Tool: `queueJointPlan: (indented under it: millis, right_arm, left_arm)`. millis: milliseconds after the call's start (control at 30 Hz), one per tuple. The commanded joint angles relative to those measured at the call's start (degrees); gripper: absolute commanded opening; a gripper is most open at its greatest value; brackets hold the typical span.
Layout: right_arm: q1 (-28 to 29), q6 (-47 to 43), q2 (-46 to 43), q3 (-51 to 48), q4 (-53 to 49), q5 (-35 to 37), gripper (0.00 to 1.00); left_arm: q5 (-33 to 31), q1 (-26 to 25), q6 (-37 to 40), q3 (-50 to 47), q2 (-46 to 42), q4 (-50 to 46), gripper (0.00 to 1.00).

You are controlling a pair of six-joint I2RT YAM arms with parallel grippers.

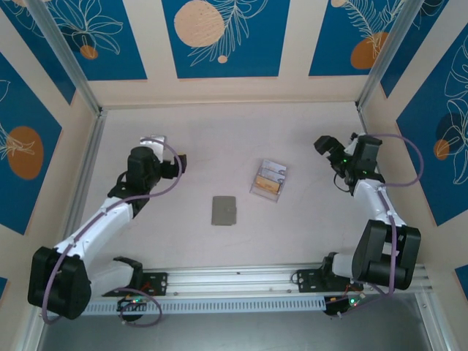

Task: Put the credit cards into the card holder
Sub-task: Open the button on the card holder.

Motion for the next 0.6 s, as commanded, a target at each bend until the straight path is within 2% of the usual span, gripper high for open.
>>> queueJointPlan:
  millis: [0, 167, 300, 367, 467, 500, 567]
  right_arm:
    - [6.2, -1.0, -4.3, 4.0, -9.2, 0.0, 0.99]
    - [18.7, -3.3, -6.9, 5.4, -14.0, 7.8, 0.99]
    - [32.7, -2.7, -5.5, 8.6, -20.9, 16.5, 0.99]
    - [39.6, -2.0, -3.6, 9.0, -21.3, 20.2, 0.99]
    - [48.2, -0.9, 0.1, 9.0, -19.9, 24.4, 1.00]
    - [50.2, -0.4, 1.7, 9.2, -19.6, 25.2, 0.97]
    - [53.3, 0.2, 4.5, 9.8, -19.0, 27.0, 0.83]
  left_arm:
    - [10.1, -2.3, -7.9, 0.4, -1.4, -6.0, 0.99]
    - [15.8, -6.2, -13.3, -3.1, -2.1, -4.5, 1.00]
    - [18.1, -8.4, -19.2, -11.5, -5.1, 6.4, 1.00]
    - [19.7, -9.2, -20.6, -13.2, -5.3, 8.4, 0.98]
    - [22.8, -10.0, -23.0, -14.0, -2.8, 10.3, 0.82]
    - [23.8, -10.1, -24.1, -14.0, -1.5, 11.0, 0.75]
    - [25.9, -10.2, -26.3, -14.7, 1.1, 13.5, 0.58]
